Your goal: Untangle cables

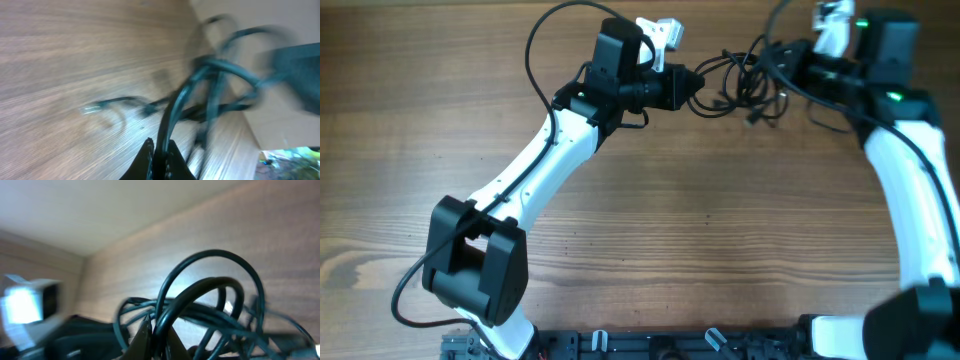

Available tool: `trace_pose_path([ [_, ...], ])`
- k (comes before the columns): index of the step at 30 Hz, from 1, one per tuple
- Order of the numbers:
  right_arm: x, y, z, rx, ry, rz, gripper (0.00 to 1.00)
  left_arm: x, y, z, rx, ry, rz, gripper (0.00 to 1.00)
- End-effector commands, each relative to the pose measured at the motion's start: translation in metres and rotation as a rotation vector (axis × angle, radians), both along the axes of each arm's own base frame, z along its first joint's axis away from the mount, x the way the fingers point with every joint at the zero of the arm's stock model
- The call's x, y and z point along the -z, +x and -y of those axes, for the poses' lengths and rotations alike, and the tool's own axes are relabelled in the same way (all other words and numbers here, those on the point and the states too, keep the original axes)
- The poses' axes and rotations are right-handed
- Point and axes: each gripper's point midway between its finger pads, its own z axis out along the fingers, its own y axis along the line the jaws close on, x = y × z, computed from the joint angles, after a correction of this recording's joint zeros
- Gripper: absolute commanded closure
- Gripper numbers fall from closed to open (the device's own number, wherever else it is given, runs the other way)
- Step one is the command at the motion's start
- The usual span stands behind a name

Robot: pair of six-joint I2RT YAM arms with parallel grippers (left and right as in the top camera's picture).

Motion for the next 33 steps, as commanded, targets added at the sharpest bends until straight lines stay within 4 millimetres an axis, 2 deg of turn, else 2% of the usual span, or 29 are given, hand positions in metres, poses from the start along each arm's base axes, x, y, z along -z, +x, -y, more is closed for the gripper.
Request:
trace_pose_path([
  [1,-0.057,-0.028,0.029,-0.014,-0.003,0.165,0.96,0.026,0.021,-0.041,-0.201,0.165,-0.028,0.96],
  [5,-0.062,-0.042,0.059,0.023,0.029,0.152,0.96,0.049,0.018,-0.066,-0.293,0.295,-0.084,0.96],
  [10,-0.066,-0.050,0.093,0.060,0.070,0.163,0.96,0.067,0.017,-0.097,-0.402,0.445,-0.110,0.96],
  [12,-0.063,-0.053,0.111,0.113,0.075,0.145,0.96,0.072,0.016,-0.110,-0.446,0.506,-0.113,0.96],
  [14,-0.048,-0.056,0.139,0.240,0.064,0.067,0.96,0.073,0.016,-0.113,-0.454,0.517,-0.115,0.96],
  [16,-0.037,-0.060,0.148,0.291,0.048,0.016,0.96,0.072,0.017,-0.112,-0.454,0.511,-0.109,0.96],
  [18,-0.031,-0.063,0.144,0.275,0.028,-0.005,0.96,0.067,0.019,-0.100,-0.416,0.459,-0.098,0.96],
  [19,-0.028,-0.064,0.139,0.251,0.013,-0.008,0.96,0.061,0.019,-0.086,-0.347,0.408,-0.075,0.96],
  [20,-0.027,-0.065,0.134,0.231,0.000,-0.008,0.96,0.051,0.018,-0.068,-0.263,0.335,-0.048,0.96],
  [23,-0.025,-0.065,0.123,0.183,-0.026,0.001,0.93,0.023,0.016,-0.035,-0.128,0.160,0.009,0.96],
  [27,-0.024,-0.064,0.106,0.125,-0.041,0.010,0.85,-0.020,0.007,-0.002,0.048,-0.036,0.111,0.96],
  [29,-0.024,-0.063,0.091,0.079,-0.053,0.017,0.79,-0.046,0.004,0.010,0.102,-0.147,0.151,0.96],
  [33,-0.024,-0.063,0.057,-0.032,-0.079,0.044,0.74,-0.064,0.009,0.013,0.050,-0.243,0.098,0.96],
])
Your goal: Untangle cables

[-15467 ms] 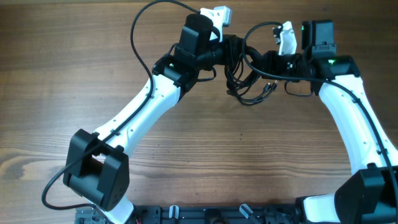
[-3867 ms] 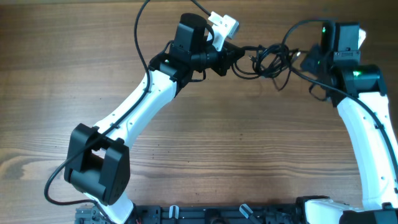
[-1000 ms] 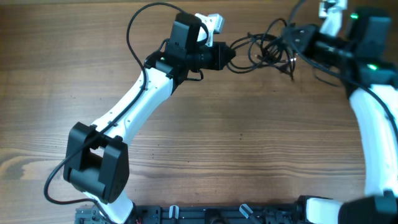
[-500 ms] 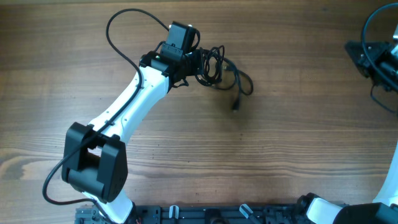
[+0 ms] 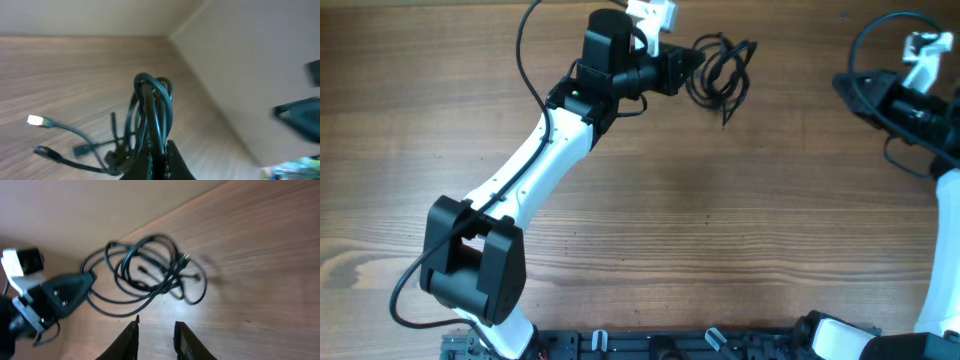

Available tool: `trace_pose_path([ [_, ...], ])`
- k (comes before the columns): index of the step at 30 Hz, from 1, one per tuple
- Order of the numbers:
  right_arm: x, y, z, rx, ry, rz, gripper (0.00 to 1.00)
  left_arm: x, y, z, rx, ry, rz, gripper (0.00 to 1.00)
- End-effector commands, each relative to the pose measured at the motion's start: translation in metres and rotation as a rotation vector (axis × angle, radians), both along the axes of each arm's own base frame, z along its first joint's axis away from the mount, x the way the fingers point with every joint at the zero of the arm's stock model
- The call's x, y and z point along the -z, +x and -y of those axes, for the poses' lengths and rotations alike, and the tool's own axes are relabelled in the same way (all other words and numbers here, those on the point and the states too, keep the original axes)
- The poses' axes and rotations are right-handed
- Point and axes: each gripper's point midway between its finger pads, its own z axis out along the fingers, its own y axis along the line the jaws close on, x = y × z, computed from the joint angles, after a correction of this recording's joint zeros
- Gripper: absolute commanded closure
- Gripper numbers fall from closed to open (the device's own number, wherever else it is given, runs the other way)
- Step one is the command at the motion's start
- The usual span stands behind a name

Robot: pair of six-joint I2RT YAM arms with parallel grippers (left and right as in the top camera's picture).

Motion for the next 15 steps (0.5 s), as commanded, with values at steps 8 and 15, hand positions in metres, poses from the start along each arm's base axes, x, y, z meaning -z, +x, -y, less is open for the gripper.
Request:
trace_pose_path([
  [8,0.003,0.001,-0.094,-0.318,-0.128,0.104,0.61,-0.016,-0.011,0.008,-0.030,-0.229,-0.366,0.96],
  [15,0.033,0.017,-0.118,-0.356,-0.175,0.057,0.62,-0.017,-0.016,0.011,-0.057,-0.321,-0.580,0.96],
])
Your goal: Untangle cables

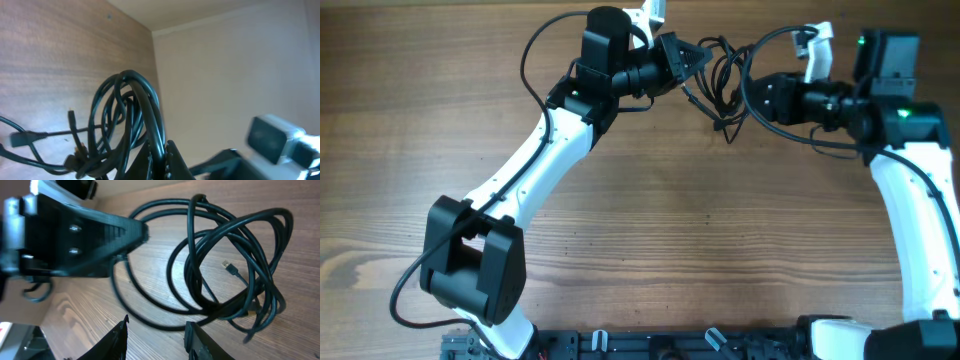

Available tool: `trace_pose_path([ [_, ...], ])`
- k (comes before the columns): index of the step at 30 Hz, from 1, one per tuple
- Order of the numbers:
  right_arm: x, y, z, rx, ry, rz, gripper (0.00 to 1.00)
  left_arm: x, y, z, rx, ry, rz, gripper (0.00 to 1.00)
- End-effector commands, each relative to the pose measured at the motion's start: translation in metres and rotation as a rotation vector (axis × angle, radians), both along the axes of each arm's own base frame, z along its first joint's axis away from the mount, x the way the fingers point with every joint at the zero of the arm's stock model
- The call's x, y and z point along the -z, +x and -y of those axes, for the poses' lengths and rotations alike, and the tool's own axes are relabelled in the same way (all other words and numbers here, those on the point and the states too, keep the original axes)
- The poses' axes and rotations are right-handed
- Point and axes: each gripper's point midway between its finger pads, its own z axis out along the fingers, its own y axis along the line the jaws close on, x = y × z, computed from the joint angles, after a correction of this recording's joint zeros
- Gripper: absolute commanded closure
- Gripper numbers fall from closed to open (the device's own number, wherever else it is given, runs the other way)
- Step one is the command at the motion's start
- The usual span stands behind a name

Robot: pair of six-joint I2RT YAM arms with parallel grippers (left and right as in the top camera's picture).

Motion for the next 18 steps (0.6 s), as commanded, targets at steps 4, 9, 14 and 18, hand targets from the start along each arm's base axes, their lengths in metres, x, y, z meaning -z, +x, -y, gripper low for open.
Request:
trace_pose_path([
  [4,0.025,0.028,0.003,0.029,-0.077,0.007,0.62,-0.013,-0.021,0.010,0.109,-0.087,-0.101,0.96],
  [9,0.044,0.035,-0.006,-0.011,-0.038,-0.035,0.62,-0.013,-0.023,0.010,0.118,-0.089,-0.102,0.96],
  [14,0.049,0.038,-0.017,-0.038,-0.036,-0.032,0.62,-0.013,-0.023,0.010,0.118,-0.089,-0.103,0.96],
  [18,0.047,0.041,-0.034,-0.055,-0.016,-0.020,0.62,-0.013,-0.023,0.010,0.118,-0.090,-0.103,0.96],
])
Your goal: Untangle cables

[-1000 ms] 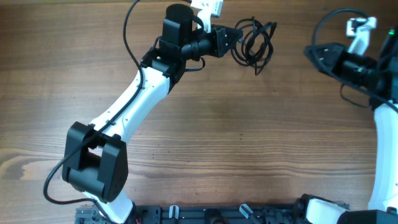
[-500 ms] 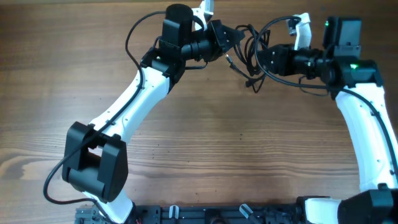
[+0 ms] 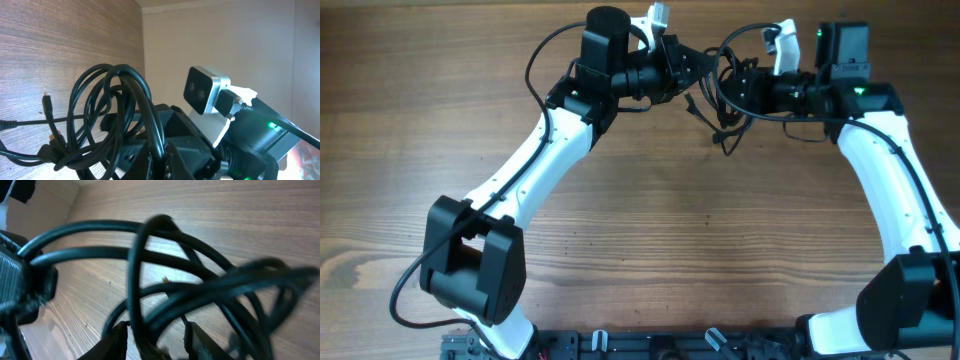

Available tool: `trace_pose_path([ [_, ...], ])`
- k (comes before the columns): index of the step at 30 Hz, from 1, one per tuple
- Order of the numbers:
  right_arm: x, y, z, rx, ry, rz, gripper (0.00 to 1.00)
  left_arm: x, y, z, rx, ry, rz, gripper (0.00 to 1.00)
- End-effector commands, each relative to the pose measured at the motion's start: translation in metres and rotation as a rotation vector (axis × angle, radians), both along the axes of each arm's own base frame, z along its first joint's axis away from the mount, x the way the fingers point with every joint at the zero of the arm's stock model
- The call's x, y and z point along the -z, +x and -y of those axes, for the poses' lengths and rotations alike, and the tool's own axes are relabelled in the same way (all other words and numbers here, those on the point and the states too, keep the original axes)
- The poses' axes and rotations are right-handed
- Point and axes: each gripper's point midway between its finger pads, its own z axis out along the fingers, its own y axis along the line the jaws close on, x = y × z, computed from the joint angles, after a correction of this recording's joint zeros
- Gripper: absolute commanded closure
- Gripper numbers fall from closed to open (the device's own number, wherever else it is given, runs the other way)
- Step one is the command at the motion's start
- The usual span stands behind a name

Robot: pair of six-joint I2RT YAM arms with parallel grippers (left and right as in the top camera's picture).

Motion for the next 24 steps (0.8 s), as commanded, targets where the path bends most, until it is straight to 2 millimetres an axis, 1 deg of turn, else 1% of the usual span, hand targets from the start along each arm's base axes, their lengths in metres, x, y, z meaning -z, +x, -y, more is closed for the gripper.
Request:
trace_pose_path([
  [1,-0.003,0.005,-0.020,-0.033,0.028,0.014,0.62,-0.009,-0.005,0.003,0.030,-0.022,0.010,0.96],
  [2,-0.003,0.007,-0.024,-0.034,0.032,0.017,0.63,-0.009,-0.005,0.003,0.030,-0.022,0.010,0.96],
  [3,-0.001,0.009,-0.026,-0.025,0.035,0.013,0.68,-0.009,-0.005,0.003,0.033,-0.023,0.009,0.96],
  [5,0.000,0.013,-0.024,0.005,0.038,-0.001,0.90,-0.009,-0.006,0.003,0.036,-0.023,0.011,0.96],
  [6,-0.002,0.013,-0.023,0.015,0.047,-0.005,0.95,-0.009,-0.005,0.002,0.037,-0.019,0.023,0.96],
  [8,-0.011,0.012,-0.019,0.038,0.066,-0.006,0.96,-0.007,-0.003,0.001,0.037,0.011,0.096,0.96],
  [10,-0.030,0.006,-0.018,0.021,0.095,0.030,0.96,0.007,0.005,-0.005,0.000,0.098,0.164,0.96],
  [11,-0.040,0.002,-0.018,0.014,0.108,0.048,0.96,0.017,0.009,-0.009,-0.029,0.142,0.156,0.96],
  [12,-0.055,-0.004,-0.016,0.005,0.126,0.077,0.96,0.028,0.013,-0.015,-0.070,0.187,0.126,0.96],
  [14,-0.083,-0.014,-0.010,0.025,0.164,0.115,0.96,0.059,0.022,-0.036,-0.192,0.324,0.038,0.96],
  [17,-0.118,-0.029,0.005,0.049,0.221,0.163,0.96,0.088,0.027,-0.063,-0.274,0.514,0.039,0.96],
  [18,-0.130,-0.035,0.012,0.052,0.254,0.172,0.96,0.093,0.027,-0.068,-0.276,0.553,0.051,0.96],
  [20,-0.144,-0.043,0.025,0.063,0.324,0.152,0.96,0.100,0.027,-0.076,-0.256,0.634,0.103,0.96],
  [24,-0.154,-0.048,0.050,0.101,0.459,0.061,0.96,0.106,0.024,-0.080,-0.195,0.715,0.185,0.96],
])
